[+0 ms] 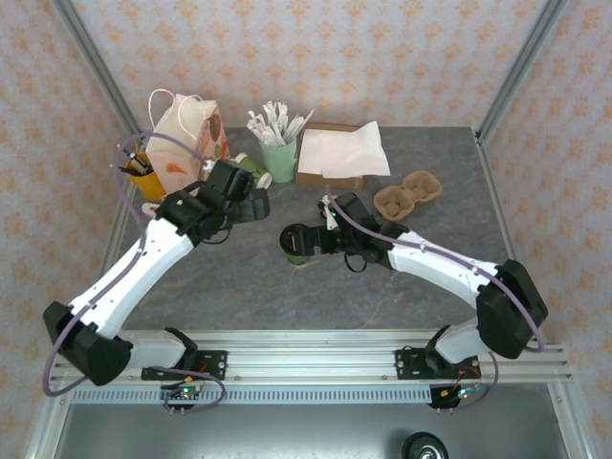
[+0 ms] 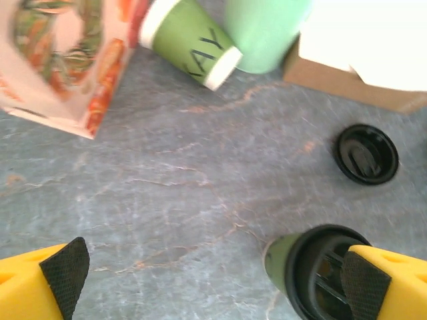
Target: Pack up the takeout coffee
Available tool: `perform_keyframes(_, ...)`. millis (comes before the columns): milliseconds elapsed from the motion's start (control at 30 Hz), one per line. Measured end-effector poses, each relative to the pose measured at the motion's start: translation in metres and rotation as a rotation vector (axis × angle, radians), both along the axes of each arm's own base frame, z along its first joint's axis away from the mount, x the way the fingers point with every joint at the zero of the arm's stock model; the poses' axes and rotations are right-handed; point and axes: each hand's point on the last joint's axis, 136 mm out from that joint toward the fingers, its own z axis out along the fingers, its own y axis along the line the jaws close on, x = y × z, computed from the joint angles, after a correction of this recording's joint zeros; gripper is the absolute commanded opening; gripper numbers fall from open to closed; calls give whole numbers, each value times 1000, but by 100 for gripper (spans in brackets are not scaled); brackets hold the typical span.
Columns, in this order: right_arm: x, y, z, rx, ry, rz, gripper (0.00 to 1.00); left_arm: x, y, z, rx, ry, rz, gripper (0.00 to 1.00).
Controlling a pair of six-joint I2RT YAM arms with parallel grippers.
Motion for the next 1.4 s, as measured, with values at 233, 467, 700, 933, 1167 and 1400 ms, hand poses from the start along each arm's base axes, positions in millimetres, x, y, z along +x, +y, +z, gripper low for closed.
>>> perform_keyframes(233, 2, 22, 2, -54, -27, 67, 99, -9, 18, -25, 30, 36, 70, 100)
perform_keyframes(467, 7, 26, -12, -167, -24, 85, 99, -9, 19, -26, 36, 36, 75, 100)
perform_keyframes(700, 9, 29, -23, -225, -8, 108, 99, -9, 20, -27, 41, 36, 77, 100)
perform_keyframes(933, 11, 35, -29, -234, 9, 118, 99, -10, 22, -29, 52, 37, 84, 100)
perform_keyframes(1167, 10, 37, -29, -215, 27, 115, 86, -9, 23, -29, 54, 36, 85, 100)
perform_keyframes(1400, 6, 32, -29, -196, 29, 90, 78, -9, 23, -29, 53, 35, 85, 100)
